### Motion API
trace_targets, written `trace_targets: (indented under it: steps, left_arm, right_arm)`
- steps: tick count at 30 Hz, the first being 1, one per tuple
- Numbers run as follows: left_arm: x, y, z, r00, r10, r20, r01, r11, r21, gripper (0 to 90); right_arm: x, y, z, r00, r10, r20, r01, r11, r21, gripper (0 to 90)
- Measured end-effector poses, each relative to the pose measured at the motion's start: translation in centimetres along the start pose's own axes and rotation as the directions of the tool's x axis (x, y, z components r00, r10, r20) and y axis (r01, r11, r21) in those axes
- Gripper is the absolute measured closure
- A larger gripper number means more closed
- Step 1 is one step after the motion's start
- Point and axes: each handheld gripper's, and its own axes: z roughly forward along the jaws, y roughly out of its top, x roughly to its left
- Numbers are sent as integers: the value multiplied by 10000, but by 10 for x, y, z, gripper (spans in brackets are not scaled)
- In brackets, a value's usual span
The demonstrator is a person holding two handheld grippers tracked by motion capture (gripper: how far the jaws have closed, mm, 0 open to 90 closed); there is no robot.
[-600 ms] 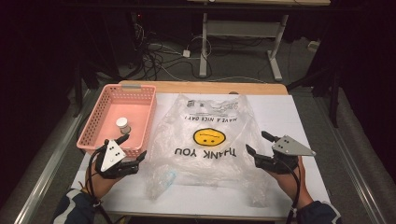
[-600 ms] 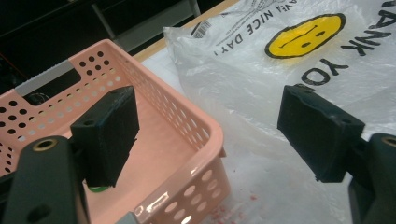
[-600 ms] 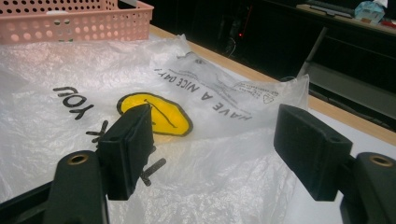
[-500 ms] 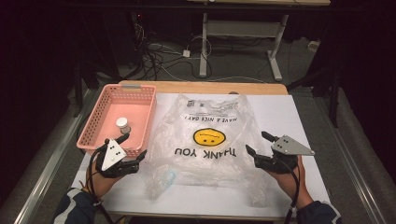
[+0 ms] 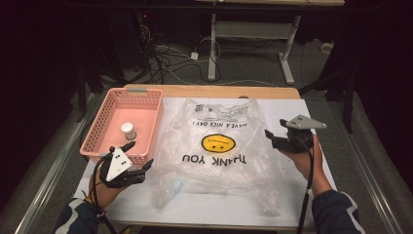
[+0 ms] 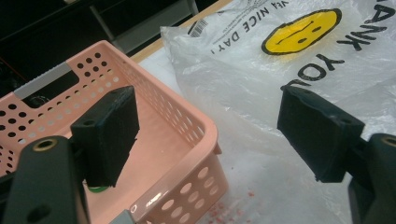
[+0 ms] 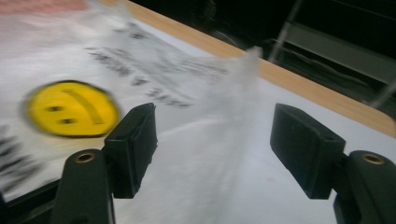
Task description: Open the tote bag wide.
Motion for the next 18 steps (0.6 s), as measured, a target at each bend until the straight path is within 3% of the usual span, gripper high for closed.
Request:
trace_targets:
  steps: [3,4,6,13,15,16,18]
  left_arm:
    - [-1,-1,1,10000,36,88,-36,10000,70,205]
    - [0,-1,1,9999,42,98,-43,10000,72,205]
    - [1,-2,2,9999,10,113,-11,10000,83,205]
    - [2,-5,5,9998,-30,195,26,9998,194,205]
    - [-1,-5,6,9995,-16,314,4,9993,369,205]
    - [-1,-5,6,9995,-16,314,4,9993,369,205]
    - [-2,-5,7,9993,59,382,-73,9993,368,205]
  right_arm:
    - [-26,4,27,9983,560,132,-568,9965,615,357]
    - [-32,6,35,9962,868,-13,-864,9934,760,359]
    - [-40,9,51,9949,1006,111,-1012,9897,1008,363]
    - [-37,13,110,9949,976,259,-1009,9701,2208,374]
    - [-34,13,122,9968,734,320,-793,9618,2619,425]
    - [-34,12,127,9962,658,573,-790,9584,2742,460]
    - [-35,7,136,9944,879,594,-1017,9493,2976,552]
